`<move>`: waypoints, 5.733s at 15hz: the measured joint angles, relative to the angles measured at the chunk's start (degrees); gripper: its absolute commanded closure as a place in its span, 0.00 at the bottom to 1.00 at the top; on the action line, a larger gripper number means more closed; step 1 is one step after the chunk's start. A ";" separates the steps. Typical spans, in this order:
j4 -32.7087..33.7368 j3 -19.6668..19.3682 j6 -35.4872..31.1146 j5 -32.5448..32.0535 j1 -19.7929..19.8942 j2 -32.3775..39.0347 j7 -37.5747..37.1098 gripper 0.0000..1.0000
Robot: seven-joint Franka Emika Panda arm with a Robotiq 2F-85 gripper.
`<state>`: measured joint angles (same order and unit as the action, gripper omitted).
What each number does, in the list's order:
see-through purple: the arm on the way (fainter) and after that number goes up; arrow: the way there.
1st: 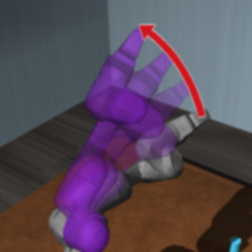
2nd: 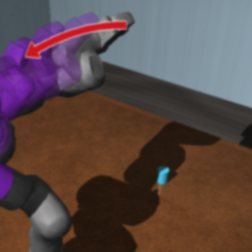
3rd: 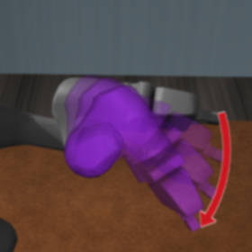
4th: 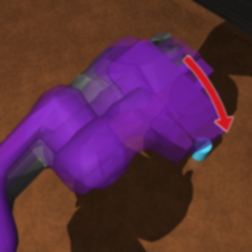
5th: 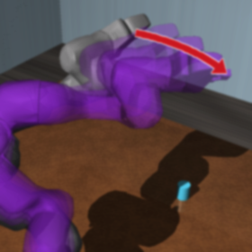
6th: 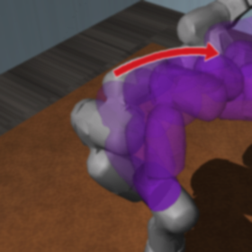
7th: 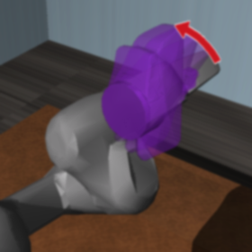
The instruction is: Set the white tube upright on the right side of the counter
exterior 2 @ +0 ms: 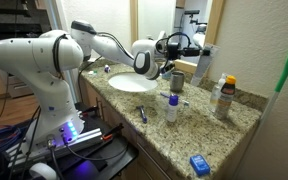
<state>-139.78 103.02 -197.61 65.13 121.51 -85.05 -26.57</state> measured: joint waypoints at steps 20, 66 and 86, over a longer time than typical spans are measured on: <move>1.80 4.69 -0.08 6.62 4.64 0.78 23.44 0.99; 3.31 6.16 -0.14 13.22 20.82 0.84 32.44 0.99; 6.18 10.08 4.61 7.34 25.26 1.10 20.25 0.99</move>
<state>-133.60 113.10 -193.00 72.47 146.77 -83.95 -6.32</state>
